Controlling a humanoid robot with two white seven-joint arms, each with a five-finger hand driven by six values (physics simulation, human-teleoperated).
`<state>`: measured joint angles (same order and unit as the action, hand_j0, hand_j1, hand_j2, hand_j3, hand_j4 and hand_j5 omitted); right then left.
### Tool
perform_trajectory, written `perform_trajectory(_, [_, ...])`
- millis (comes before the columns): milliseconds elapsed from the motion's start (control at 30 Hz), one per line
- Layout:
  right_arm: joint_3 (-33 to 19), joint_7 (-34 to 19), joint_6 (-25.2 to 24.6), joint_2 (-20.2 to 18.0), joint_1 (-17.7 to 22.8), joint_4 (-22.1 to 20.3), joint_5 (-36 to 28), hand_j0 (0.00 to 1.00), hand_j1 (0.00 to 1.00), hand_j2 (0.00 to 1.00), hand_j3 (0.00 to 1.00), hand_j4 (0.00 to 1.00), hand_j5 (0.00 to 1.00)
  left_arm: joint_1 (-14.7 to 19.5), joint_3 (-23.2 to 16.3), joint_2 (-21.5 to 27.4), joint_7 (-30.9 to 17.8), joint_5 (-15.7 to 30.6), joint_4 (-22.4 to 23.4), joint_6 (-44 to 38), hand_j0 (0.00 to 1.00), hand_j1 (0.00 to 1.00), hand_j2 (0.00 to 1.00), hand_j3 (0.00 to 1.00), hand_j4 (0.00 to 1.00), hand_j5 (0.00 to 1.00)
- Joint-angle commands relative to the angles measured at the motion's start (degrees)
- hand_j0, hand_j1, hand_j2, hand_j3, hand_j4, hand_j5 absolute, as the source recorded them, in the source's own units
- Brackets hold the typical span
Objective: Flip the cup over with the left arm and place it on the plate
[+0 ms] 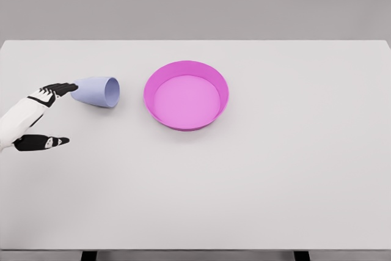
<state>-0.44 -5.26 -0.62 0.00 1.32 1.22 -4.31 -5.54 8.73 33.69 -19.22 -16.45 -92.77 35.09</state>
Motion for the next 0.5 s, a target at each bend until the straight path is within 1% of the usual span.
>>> perform_trajectory(0, [0.01,-0.01,0.00,0.00,0.00,0.01,0.01,1.00,1.00,1.00,1.00,1.00,1.00,0.00,-0.03,0.49,-0.03,0.45,0.05,-0.09,1.00,1.00,1.00,1.00,1.00,1.00])
perform_trajectory(100, [0.01,-0.01,0.00,0.00,0.00,0.01,0.01,1.00,1.00,1.00,1.00,1.00,1.00,-0.35,-0.38,3.22,-0.03,0.98,-0.66,-0.09,1.00,1.00,1.00,1.00,1.00,1.00])
perform_trajectory(167, [0.01,-0.01,0.00,0.00,0.00,0.01,0.01,1.00,1.00,1.00,1.00,1.00,1.00,-0.35,-0.56,6.03,-0.12,0.89,0.05,-0.09,1.00,1.00,1.00,1.00,1.00,1.00])
perform_trajectory(200, [0.01,-0.01,0.00,0.00,0.00,0.01,0.01,1.00,1.00,1.00,1.00,1.00,1.00,-0.26,-1.61,6.82,-0.03,0.98,0.83,-0.09,1.00,1.00,1.00,1.00,1.00,1.00])
perform_trajectory(267, [0.01,-0.01,0.00,0.00,0.00,0.01,0.01,1.00,1.00,1.00,1.00,1.00,1.00,0.44,-2.31,7.79,0.06,1.07,1.63,-0.09,1.00,1.00,1.00,1.00,1.00,1.00])
perform_trajectory(367, [0.01,-0.01,0.00,0.00,0.00,0.01,0.01,1.00,1.00,1.00,1.00,1.00,1.00,2.37,-2.75,9.02,-0.03,1.07,1.72,-0.09,1.00,1.00,1.00,1.00,1.00,1.00])
perform_trajectory(400, [0.01,-0.01,0.00,0.00,0.00,0.01,0.01,1.00,1.00,1.00,1.00,1.00,1.00,3.77,-4.33,9.02,-0.12,0.98,1.89,-0.09,1.00,1.00,1.00,1.00,1.00,1.00])
perform_trajectory(467, [0.01,-0.01,0.00,0.00,0.00,0.01,0.01,1.00,1.00,1.00,1.00,1.00,1.00,8.34,-10.22,9.63,-1.17,1.07,3.47,-0.09,1.00,1.00,1.00,1.00,1.00,1.00])
